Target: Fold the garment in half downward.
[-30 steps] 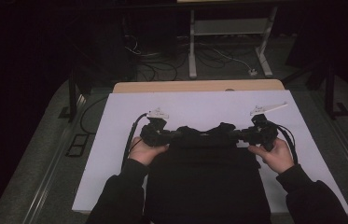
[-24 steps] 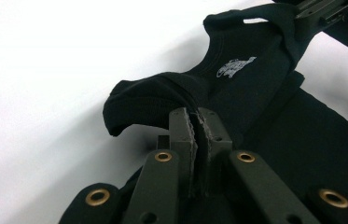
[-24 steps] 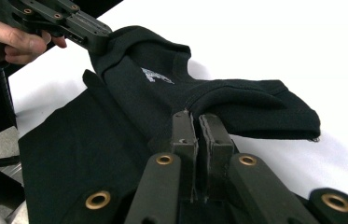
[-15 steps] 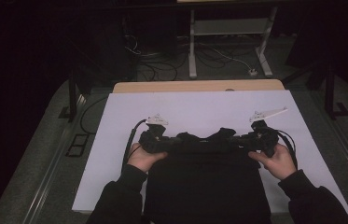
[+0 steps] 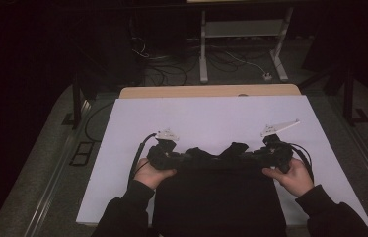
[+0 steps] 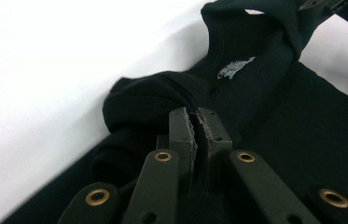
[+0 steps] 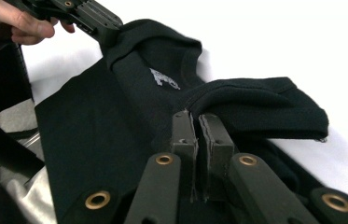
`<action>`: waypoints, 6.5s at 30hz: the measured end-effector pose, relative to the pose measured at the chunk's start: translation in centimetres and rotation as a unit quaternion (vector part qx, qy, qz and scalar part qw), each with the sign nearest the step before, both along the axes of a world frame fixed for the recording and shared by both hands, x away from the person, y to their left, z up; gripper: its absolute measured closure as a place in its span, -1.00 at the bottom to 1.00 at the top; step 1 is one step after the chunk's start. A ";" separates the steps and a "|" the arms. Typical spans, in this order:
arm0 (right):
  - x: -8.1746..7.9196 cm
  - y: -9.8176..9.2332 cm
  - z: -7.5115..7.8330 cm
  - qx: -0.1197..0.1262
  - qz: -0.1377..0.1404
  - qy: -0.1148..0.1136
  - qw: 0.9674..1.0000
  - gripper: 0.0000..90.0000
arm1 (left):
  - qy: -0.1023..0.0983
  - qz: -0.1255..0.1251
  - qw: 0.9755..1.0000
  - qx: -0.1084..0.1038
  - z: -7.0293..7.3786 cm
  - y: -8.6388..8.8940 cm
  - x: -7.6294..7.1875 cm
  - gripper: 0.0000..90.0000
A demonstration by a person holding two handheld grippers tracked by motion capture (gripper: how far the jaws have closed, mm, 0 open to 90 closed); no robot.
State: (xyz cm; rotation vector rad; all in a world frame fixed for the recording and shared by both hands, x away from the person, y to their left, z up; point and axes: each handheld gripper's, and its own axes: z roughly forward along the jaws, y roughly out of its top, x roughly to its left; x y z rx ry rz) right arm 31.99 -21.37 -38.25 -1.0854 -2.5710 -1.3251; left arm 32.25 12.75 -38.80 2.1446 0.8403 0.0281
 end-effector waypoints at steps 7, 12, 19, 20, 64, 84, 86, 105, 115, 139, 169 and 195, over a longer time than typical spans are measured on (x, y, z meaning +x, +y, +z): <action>-0.6 0.4 -0.7 -0.013 0.015 0.008 1.000 0.87 | 0.004 -0.009 1.000 0.010 -0.4 0.0 -0.6 0.87; -0.8 0.6 -1.3 -0.022 0.024 0.017 0.999 0.87 | 0.007 -0.017 1.000 0.016 -0.8 -0.1 -1.1 0.87; -1.2 1.1 -2.1 -0.036 0.040 0.032 0.998 0.87 | 0.014 -0.029 0.999 0.028 -1.4 -0.2 -1.8 0.86; -1.3 1.1 -2.2 -0.037 0.042 0.036 0.998 0.86 | 0.014 -0.033 0.999 0.031 -1.4 -0.2 -1.9 0.86; -4.7 1.1 -3.9 -0.054 0.094 0.091 0.990 0.85 | 0.048 -0.081 0.993 0.068 -2.8 -1.3 -5.7 0.85; -6.0 0.4 -3.5 -0.030 0.088 0.096 0.991 0.35 | 0.023 -0.086 0.992 0.092 -2.7 -1.4 -6.7 0.11; -6.3 0.2 -3.2 -0.025 0.092 0.089 0.992 0.23 | 0.022 -0.083 0.992 0.089 -2.5 -1.3 -6.7 -0.01; -6.7 -0.5 -1.5 -0.043 0.056 0.050 0.996 -0.86 | 0.017 -0.099 0.994 0.051 -1.5 -0.2 -5.9 -1.00; -6.0 -2.2 0.5 -0.031 0.032 0.028 0.999 -1.00 | -0.005 -0.084 0.996 0.036 0.0 1.2 -5.0 -1.00; -4.1 -4.9 2.4 -0.045 0.004 0.002 0.999 -1.00 | -0.021 -0.056 0.998 0.037 1.9 3.7 -3.4 -1.00; -0.4 -5.5 1.7 -0.053 -0.030 0.006 0.998 -1.00 | -0.022 -0.027 0.999 0.030 2.3 4.9 0.2 -1.00; 2.2 -5.9 -0.8 -0.069 -0.048 0.005 0.996 -1.00 | -0.001 0.001 0.999 0.035 -0.3 6.6 2.8 -1.00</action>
